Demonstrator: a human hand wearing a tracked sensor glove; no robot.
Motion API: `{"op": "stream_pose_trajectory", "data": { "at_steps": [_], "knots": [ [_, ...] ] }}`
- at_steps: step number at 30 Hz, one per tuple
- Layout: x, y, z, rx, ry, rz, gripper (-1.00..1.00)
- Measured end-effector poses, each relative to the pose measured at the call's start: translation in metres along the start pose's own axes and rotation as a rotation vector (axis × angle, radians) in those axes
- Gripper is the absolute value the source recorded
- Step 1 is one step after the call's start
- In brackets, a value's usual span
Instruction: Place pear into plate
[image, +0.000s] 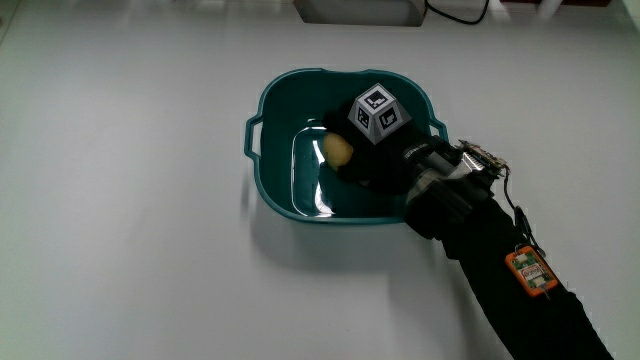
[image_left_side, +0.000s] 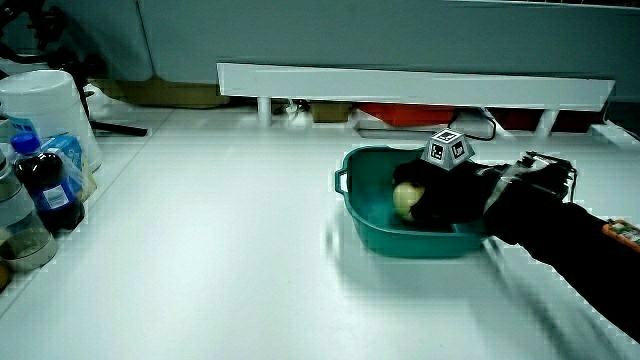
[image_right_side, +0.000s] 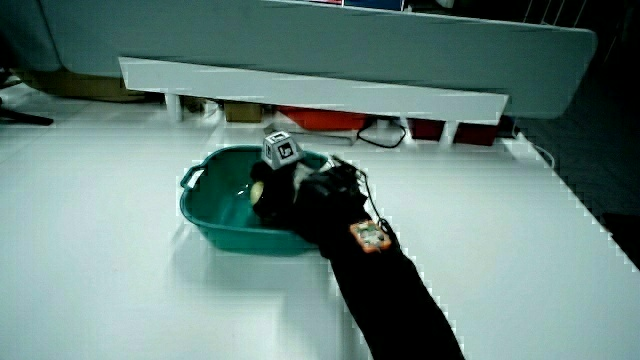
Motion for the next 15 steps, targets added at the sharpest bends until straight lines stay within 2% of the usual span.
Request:
{"op": "stream_pose_trajectory", "data": {
  "at_steps": [5,11,14,15],
  "knots": [
    [-0.0028,0.001,-0.0026,-0.011,-0.026,0.0,0.0],
    [-0.004,0.0007,-0.004,-0.044,-0.032,-0.011,-0.32],
    [-0.0035,0.0024,-0.0068,-0.084,-0.022,-0.011,-0.47],
    [-0.0031,0.0028,-0.0085,-0.097,-0.038,-0.02,-0.53]
  ]
}}
